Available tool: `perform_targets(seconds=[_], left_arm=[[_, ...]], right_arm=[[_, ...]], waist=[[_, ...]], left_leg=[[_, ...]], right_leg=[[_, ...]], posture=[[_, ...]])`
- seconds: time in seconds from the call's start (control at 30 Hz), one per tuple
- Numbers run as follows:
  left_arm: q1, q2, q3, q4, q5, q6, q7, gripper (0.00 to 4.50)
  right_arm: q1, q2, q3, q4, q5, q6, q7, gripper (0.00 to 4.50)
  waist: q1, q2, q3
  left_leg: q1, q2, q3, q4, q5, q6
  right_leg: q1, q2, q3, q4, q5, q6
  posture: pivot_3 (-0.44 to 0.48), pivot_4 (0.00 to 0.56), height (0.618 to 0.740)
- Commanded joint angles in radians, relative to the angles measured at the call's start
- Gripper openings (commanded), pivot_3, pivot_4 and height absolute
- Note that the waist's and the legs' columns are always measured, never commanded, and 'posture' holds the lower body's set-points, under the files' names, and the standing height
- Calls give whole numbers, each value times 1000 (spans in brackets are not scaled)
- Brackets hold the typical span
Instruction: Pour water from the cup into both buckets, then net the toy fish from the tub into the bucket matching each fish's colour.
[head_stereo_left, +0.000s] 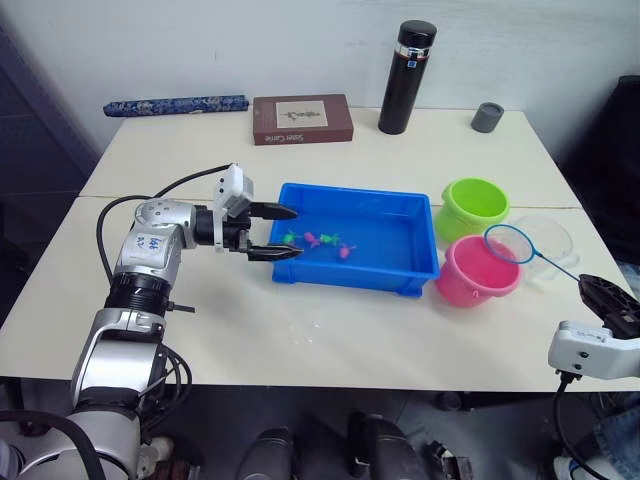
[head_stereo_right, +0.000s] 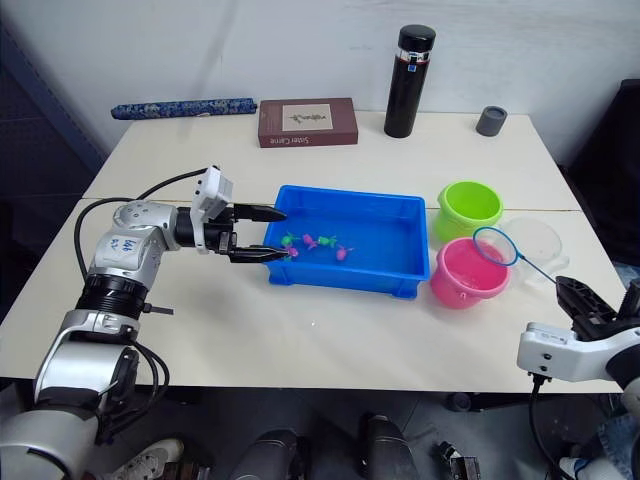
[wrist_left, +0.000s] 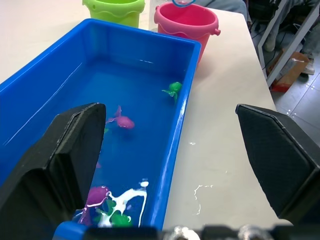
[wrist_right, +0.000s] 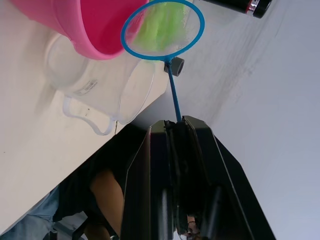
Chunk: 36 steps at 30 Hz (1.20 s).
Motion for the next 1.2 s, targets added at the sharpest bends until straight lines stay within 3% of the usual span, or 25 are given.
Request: perform_targets(seconds=[0.03, 0.17, 0.37, 0.47, 0.6, 0.93, 1.2], left_arm=[[-9, 17, 28, -29, -15, -7, -1, 4483], [-3, 33, 48, -41, -21, 7, 13, 4483], [103, 103, 88, -184, -35, 71, 57, 4483], [173, 146, 112, -286, -49, 125, 88, 4483], [255, 185, 147, -405, -66, 183, 141, 4483], [460, 253, 262, -666, -160, 339, 245, 4483], [572, 297, 292, -731, -171, 324, 277, 4483]], right_arm=[[-89, -7, -41, -37, 105, 47, 30, 0], [-268, -38, 14, -35, 245, 186, 117, 0], [-576, -72, 234, -31, 532, 626, 329, 0], [-733, -76, 351, 4, 644, 847, 377, 0], [-873, -73, 472, 73, 727, 985, 397, 0], [-1100, 2, 847, 348, 685, 948, 359, 0], [-1155, 7, 925, 428, 654, 909, 350, 0]], waist=[[-2, 0, 0], [-6, 0, 0], [-19, 0, 0], [-22, 0, 0], [-15, 0, 0], [-29, 0, 0], [-26, 0, 0]], left_leg=[[0, 0, 0, 0, 0, 0], [1, 0, 1, 1, 0, 0], [2, 1, 1, 1, 0, 0], [1, 1, 0, 1, 0, 0], [1, 1, -2, 2, 0, 0], [0, 1, -2, 1, 0, -1], [0, 1, -2, 0, 0, -1]], right_leg=[[0, 0, 0, 0, 0, 0], [0, 0, 2, 2, 0, 0], [0, 0, 1, 4, -1, -1], [0, -2, 1, 4, -1, -1], [0, -3, 0, 4, -1, -1], [-1, -3, 0, 3, -1, -1], [-2, -4, -1, 2, -1, -2]], posture=[[0, 150, 740], [0, 150, 740], [0, 150, 740], [0, 150, 740], [0, 150, 740], [0, 150, 740], [0, 150, 740]])
